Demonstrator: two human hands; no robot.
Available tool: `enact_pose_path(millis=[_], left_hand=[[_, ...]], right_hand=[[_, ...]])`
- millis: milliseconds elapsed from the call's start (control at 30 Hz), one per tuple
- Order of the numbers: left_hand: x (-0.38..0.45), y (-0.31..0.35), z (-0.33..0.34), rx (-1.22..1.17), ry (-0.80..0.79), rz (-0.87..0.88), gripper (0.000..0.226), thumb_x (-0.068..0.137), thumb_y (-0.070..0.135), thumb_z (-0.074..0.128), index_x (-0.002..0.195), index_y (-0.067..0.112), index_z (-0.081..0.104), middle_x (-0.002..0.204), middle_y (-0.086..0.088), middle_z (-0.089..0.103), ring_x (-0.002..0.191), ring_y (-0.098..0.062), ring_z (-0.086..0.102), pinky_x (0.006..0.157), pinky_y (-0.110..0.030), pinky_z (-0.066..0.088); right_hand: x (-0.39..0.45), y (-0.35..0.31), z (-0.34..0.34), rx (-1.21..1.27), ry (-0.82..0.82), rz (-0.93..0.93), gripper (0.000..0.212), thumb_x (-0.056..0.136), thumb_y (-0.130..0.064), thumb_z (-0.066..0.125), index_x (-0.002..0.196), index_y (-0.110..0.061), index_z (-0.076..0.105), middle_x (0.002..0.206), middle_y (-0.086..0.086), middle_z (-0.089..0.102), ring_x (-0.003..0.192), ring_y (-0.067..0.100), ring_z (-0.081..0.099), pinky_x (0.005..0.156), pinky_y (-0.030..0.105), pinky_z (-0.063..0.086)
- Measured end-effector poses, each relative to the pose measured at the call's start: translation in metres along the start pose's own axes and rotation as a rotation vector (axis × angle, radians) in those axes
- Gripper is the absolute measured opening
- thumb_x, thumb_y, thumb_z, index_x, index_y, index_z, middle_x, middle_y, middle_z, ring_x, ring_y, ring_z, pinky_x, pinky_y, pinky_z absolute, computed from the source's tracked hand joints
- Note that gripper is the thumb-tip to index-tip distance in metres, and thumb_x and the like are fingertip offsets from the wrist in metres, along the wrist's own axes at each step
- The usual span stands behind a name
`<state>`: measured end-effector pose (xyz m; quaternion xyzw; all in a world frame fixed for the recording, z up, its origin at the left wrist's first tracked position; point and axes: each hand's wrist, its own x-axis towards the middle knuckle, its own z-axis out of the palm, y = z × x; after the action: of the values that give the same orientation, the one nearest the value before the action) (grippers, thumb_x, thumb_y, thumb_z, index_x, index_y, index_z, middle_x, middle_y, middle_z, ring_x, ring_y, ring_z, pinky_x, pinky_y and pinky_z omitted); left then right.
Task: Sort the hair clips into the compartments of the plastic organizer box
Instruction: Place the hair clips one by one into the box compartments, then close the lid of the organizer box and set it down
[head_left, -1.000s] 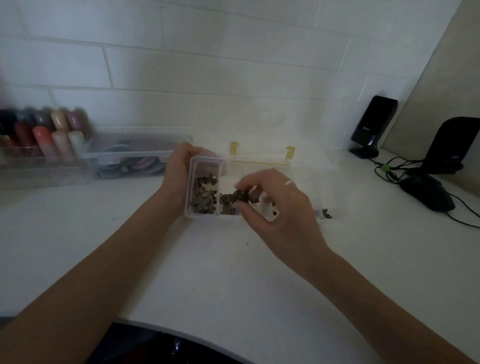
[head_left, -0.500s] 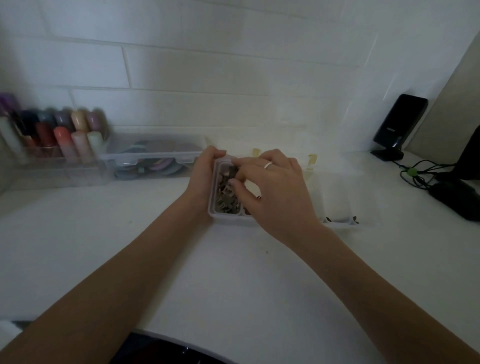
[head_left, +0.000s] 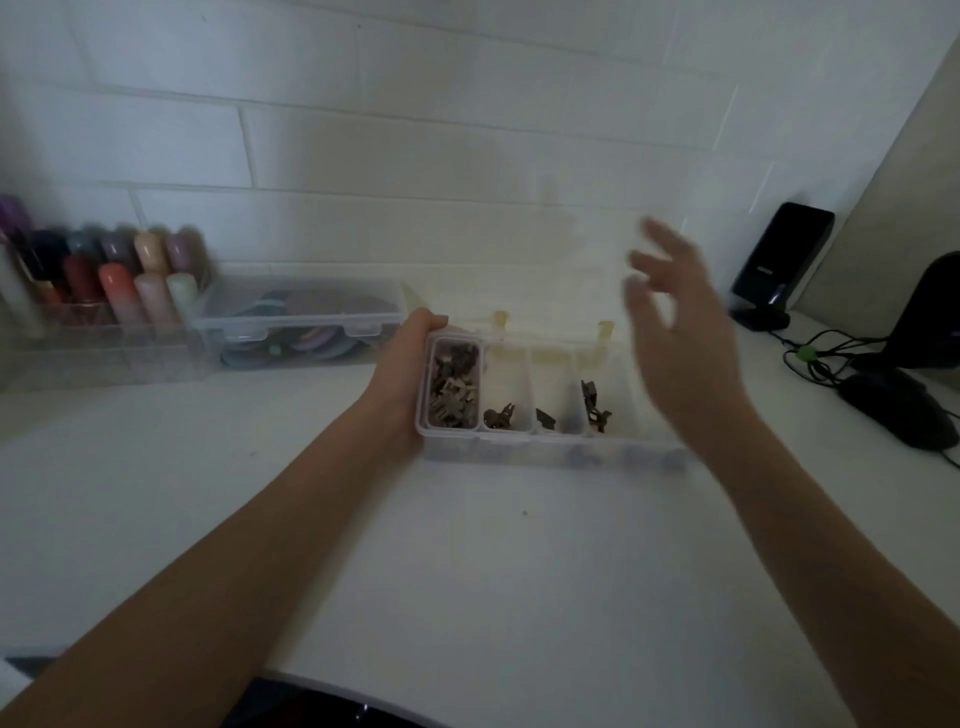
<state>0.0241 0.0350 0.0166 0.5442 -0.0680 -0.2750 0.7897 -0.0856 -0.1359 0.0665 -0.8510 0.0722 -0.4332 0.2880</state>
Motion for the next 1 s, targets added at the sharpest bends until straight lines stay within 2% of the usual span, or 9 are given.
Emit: enact_pose_path(millis=[67,233,333,433,533,667,800,933,1000], left_hand=[[0.002,0.0,0.0,0.001,0.012,0.012,0.027,0.083,0.04,0.045,0.092,0.016,0.054,0.078,-0.008,0.062,0.067,-0.022,0.058,0.065,-0.029,0.048],[0.001,0.003,0.0,0.037,0.001,0.068,0.018,0.084,0.028,0.048,0.072,0.018,0.057,0.064,-0.003,0.062,0.061,-0.019,0.059,0.058,-0.025,0.048],[0.001,0.004,0.001,0.057,-0.028,0.18,0.017,0.085,0.021,0.052,0.096,0.02,0.065,0.085,-0.004,0.067,0.073,-0.02,0.064,0.062,-0.026,0.053],[0.001,0.005,-0.002,0.108,0.004,0.353,0.034,0.089,0.012,0.054,0.119,0.027,0.058,0.1,0.008,0.068,0.082,-0.009,0.069,0.068,-0.021,0.055],[0.004,0.005,-0.008,0.068,-0.036,0.398,0.036,0.09,0.007,0.053,0.115,0.031,0.064,0.114,0.004,0.066,0.099,-0.016,0.067,0.087,-0.027,0.052],[-0.001,0.004,-0.011,-0.123,-0.129,0.314,0.04,0.075,-0.003,0.052,0.085,0.026,0.078,0.102,0.003,0.073,0.105,-0.021,0.062,0.095,-0.033,0.048],[-0.01,0.007,-0.015,-0.282,-0.253,0.226,0.045,0.052,0.018,0.056,0.091,0.012,0.076,0.113,-0.01,0.068,0.105,-0.027,0.064,0.092,-0.041,0.046],[-0.018,0.006,-0.013,-0.156,-0.201,0.302,0.042,0.08,0.012,0.034,0.076,0.006,0.076,0.084,-0.012,0.073,0.077,-0.025,0.07,0.069,-0.029,0.055],[-0.017,0.004,-0.011,-0.073,-0.16,0.351,0.05,0.09,0.004,0.028,0.076,0.005,0.075,0.078,-0.012,0.073,0.073,-0.026,0.07,0.068,-0.03,0.057]], right_hand=[[0.007,0.02,-0.022,0.067,0.079,0.218,0.039,0.097,-0.031,0.042,0.136,-0.027,0.038,0.115,-0.006,0.059,0.095,0.004,0.056,0.089,0.018,0.044],[-0.01,0.059,-0.032,0.295,-0.112,0.69,0.032,0.098,-0.037,0.04,0.123,-0.02,0.049,0.117,0.0,0.06,0.092,0.013,0.058,0.078,0.03,0.045],[-0.02,0.055,-0.025,0.693,-0.18,0.871,0.037,0.098,-0.042,0.039,0.12,-0.016,0.053,0.111,0.001,0.063,0.096,0.018,0.06,0.082,0.033,0.048],[-0.023,0.055,-0.026,0.873,-0.122,0.93,0.044,0.095,-0.047,0.041,0.119,-0.013,0.055,0.114,0.011,0.059,0.11,0.029,0.054,0.102,0.044,0.038],[-0.027,0.05,-0.026,0.871,-0.105,0.936,0.044,0.088,-0.052,0.049,0.119,-0.021,0.057,0.114,0.011,0.059,0.117,0.029,0.052,0.105,0.047,0.034],[-0.032,0.041,-0.027,0.943,-0.049,0.957,0.02,0.078,-0.042,0.062,0.087,-0.029,0.073,0.103,0.006,0.062,0.1,0.021,0.059,0.083,0.037,0.046],[-0.038,0.038,-0.027,0.989,0.063,0.943,0.012,0.084,-0.04,0.058,0.082,-0.03,0.065,0.104,-0.003,0.066,0.091,0.011,0.063,0.055,0.023,0.045],[-0.045,0.036,-0.03,0.982,0.007,0.876,0.039,0.088,-0.054,0.045,0.066,-0.037,0.072,0.109,-0.005,0.065,0.091,0.012,0.062,0.052,0.022,0.032],[-0.046,0.042,-0.03,1.056,0.045,0.832,0.042,0.089,-0.061,0.039,0.084,-0.036,0.072,0.118,-0.002,0.062,0.107,0.016,0.06,0.057,0.025,0.036]])
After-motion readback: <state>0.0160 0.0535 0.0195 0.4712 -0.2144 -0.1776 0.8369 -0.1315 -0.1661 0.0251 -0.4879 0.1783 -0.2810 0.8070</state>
